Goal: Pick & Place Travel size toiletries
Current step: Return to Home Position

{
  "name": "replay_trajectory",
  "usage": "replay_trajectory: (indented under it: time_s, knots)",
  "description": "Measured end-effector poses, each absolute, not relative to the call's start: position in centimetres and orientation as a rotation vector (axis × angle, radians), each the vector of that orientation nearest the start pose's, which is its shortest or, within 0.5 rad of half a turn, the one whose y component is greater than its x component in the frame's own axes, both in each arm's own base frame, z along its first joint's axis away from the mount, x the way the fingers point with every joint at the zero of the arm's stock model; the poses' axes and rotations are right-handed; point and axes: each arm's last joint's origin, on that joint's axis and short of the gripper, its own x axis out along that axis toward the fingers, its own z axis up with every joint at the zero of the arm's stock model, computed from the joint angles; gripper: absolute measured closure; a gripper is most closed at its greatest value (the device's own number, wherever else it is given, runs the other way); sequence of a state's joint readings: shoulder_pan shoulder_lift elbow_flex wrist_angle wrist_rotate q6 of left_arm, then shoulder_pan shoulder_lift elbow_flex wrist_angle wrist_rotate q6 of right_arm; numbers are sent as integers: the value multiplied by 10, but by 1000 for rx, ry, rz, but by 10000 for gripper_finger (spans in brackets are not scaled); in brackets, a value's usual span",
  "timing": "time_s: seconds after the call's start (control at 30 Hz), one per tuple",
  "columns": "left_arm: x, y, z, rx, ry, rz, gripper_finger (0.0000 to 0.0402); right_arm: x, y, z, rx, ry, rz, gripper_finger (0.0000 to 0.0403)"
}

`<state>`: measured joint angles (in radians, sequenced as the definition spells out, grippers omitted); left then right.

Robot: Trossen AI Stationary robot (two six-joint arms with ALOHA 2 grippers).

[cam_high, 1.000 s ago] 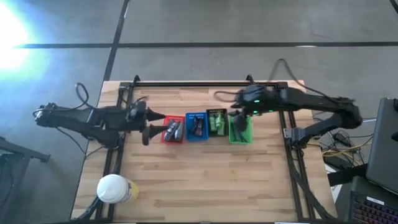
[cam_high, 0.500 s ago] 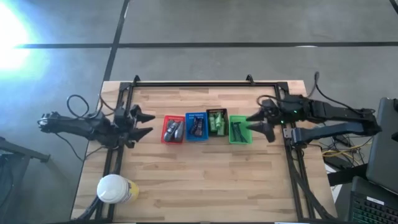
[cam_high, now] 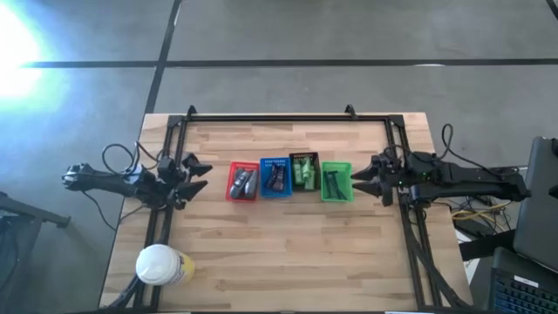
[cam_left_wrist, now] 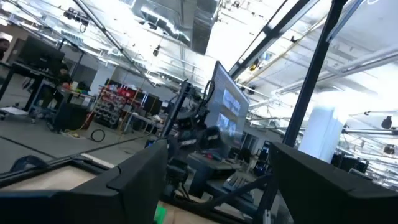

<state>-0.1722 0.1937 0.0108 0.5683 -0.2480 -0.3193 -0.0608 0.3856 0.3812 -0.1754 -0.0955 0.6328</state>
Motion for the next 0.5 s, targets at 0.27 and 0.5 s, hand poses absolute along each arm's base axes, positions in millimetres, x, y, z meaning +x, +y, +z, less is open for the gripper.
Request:
replay_trajectory:
  time_s: [0.27,0.5]
  knots:
    - [101,-10,204,-453,-383,22,115,119,-3,213,712,111,58,201]
    - [101,-10,204,-454,-383,21,115,116,-1,197,612,-221,229,216]
